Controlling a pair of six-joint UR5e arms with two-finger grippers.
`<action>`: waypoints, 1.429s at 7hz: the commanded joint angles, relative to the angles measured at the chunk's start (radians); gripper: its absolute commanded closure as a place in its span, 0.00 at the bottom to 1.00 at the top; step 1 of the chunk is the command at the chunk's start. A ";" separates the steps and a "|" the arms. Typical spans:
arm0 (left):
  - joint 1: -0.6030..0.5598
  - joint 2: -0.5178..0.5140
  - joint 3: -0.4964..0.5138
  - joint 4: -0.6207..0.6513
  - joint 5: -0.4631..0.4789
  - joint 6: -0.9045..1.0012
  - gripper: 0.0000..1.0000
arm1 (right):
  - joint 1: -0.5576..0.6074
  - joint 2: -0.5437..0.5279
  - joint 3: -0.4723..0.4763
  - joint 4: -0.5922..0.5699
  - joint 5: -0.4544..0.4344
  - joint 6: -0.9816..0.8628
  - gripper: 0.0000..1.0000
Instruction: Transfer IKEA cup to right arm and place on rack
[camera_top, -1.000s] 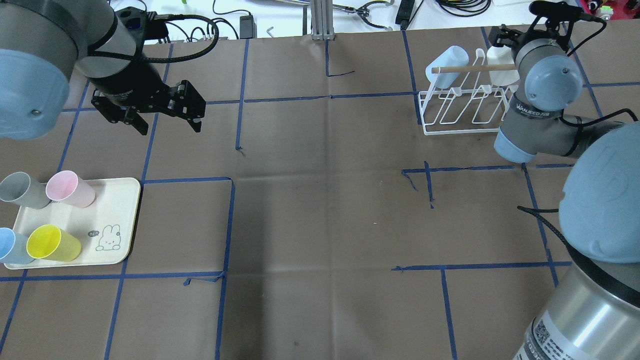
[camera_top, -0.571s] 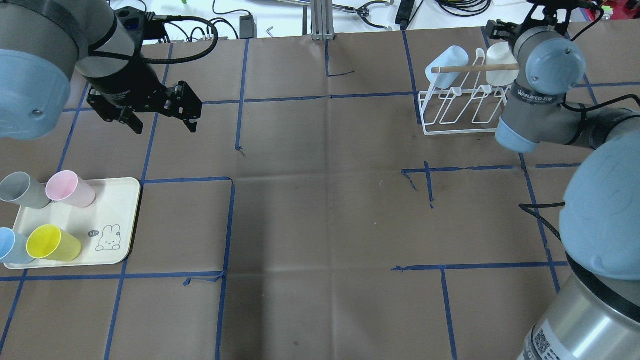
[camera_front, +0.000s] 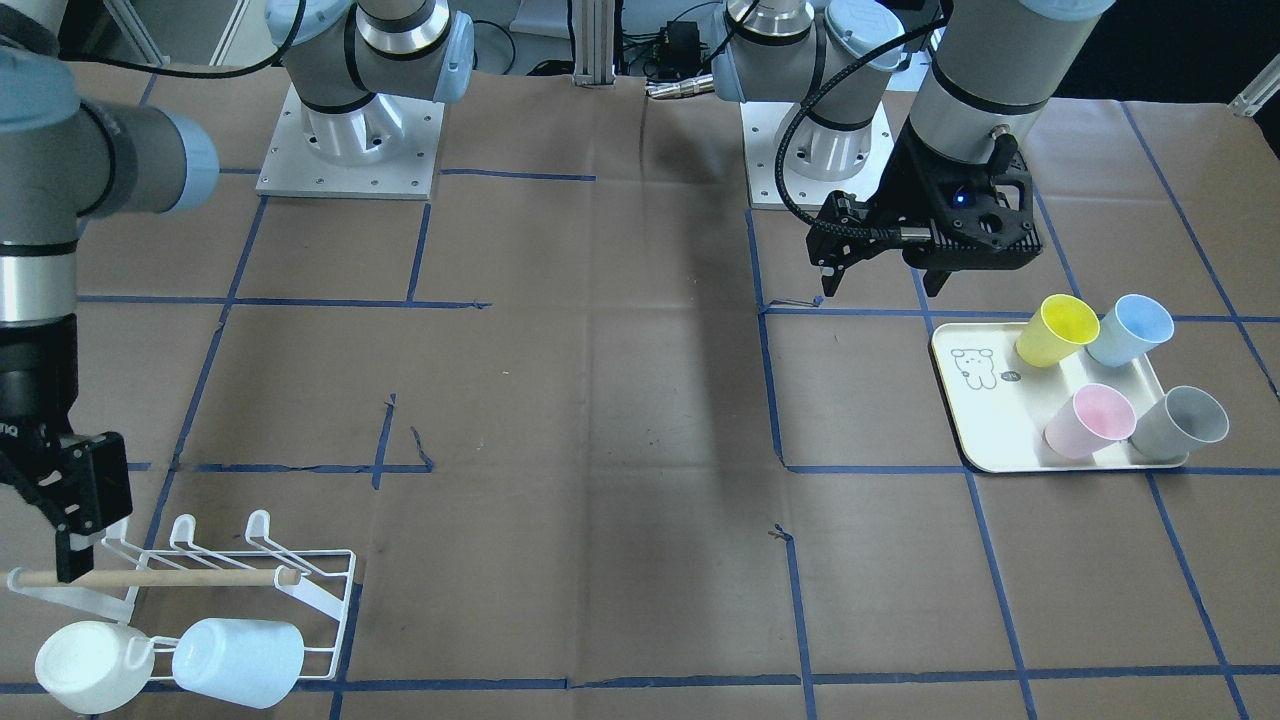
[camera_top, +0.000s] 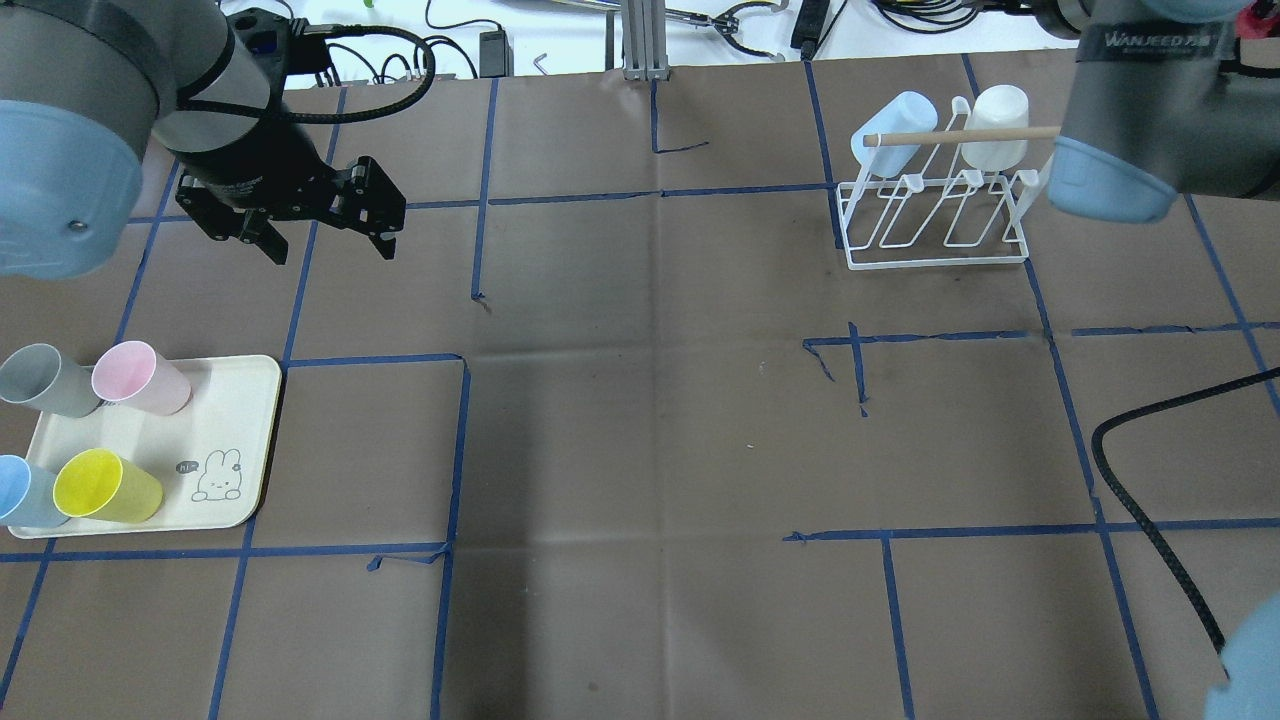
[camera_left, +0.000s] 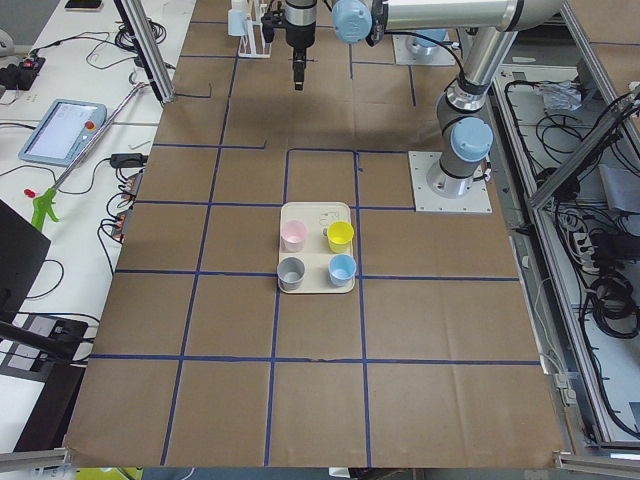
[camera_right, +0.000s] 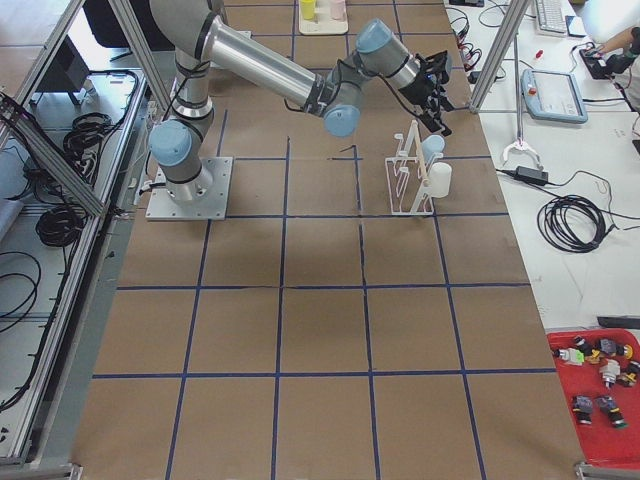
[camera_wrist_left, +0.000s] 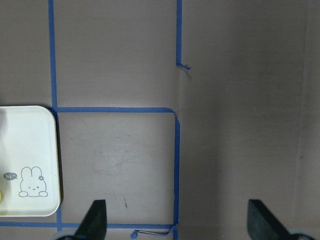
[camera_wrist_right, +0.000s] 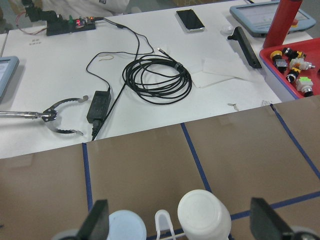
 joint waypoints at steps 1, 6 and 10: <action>-0.001 0.001 0.000 0.000 0.000 0.002 0.00 | 0.056 -0.121 0.000 0.380 0.006 0.008 0.00; -0.001 0.003 0.002 0.000 0.000 0.000 0.00 | 0.099 -0.405 0.002 1.052 0.021 0.017 0.00; -0.001 0.003 0.002 0.000 0.000 0.002 0.00 | 0.238 -0.335 0.008 1.076 0.018 0.121 0.00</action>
